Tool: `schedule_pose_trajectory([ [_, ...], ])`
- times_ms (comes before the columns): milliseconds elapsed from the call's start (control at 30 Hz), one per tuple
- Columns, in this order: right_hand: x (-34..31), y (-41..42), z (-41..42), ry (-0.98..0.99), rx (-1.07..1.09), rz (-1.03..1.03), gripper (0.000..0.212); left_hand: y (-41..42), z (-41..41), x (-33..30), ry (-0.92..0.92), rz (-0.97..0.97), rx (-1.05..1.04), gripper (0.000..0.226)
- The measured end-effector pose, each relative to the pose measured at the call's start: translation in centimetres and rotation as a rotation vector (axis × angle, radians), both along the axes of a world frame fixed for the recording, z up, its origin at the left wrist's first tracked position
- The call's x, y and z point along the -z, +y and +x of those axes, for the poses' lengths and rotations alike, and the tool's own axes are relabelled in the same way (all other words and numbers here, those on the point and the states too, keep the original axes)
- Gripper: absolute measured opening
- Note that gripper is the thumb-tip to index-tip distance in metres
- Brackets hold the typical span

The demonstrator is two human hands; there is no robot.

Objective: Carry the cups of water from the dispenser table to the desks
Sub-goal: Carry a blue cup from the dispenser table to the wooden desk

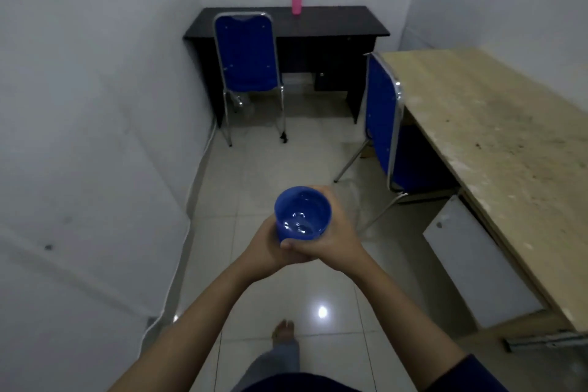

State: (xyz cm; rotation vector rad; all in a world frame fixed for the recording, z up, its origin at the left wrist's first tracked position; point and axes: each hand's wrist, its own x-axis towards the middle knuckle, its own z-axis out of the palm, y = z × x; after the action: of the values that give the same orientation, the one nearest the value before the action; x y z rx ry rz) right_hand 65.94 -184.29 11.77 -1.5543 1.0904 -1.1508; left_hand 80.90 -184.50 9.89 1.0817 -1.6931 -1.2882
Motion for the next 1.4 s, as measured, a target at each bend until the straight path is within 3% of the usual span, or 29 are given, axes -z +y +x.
schedule_pose_trajectory([
  [200, -0.8, -10.1, -4.7, -0.059, 0.269, 0.013, 0.078, -14.4, -5.3, -1.3, -0.027, 0.025, 0.254, 0.060],
  [300, -0.7, -12.9, -8.1, -0.079, 0.444, 0.025, 0.082, -19.4, -9.8, -0.8, -0.062, 0.052, 0.402, 0.053],
  [433, -0.1, -15.3, -13.4, -0.069, 0.631, 0.023, 0.078, -24.1, -16.7, 0.1, -0.035, 0.074, 0.580, 0.061],
  [700, 1.3, -17.6, -25.4, -0.028, 0.900, 0.037, 0.077, -29.3, -31.0, 1.6, -0.029, 0.131, 0.846, 0.067],
  [867, 1.9, -18.0, -32.1, -0.013, 1.041, 0.047, 0.074, -31.0, -39.2, 1.2, -0.062, 0.038, 1.002, 0.066],
  [1400, 4.9, -24.4, -47.5, -0.086, 1.336, 0.164, 0.075, -38.8, -59.0, 4.8, -0.193, 0.136, 1.256, 0.048],
])
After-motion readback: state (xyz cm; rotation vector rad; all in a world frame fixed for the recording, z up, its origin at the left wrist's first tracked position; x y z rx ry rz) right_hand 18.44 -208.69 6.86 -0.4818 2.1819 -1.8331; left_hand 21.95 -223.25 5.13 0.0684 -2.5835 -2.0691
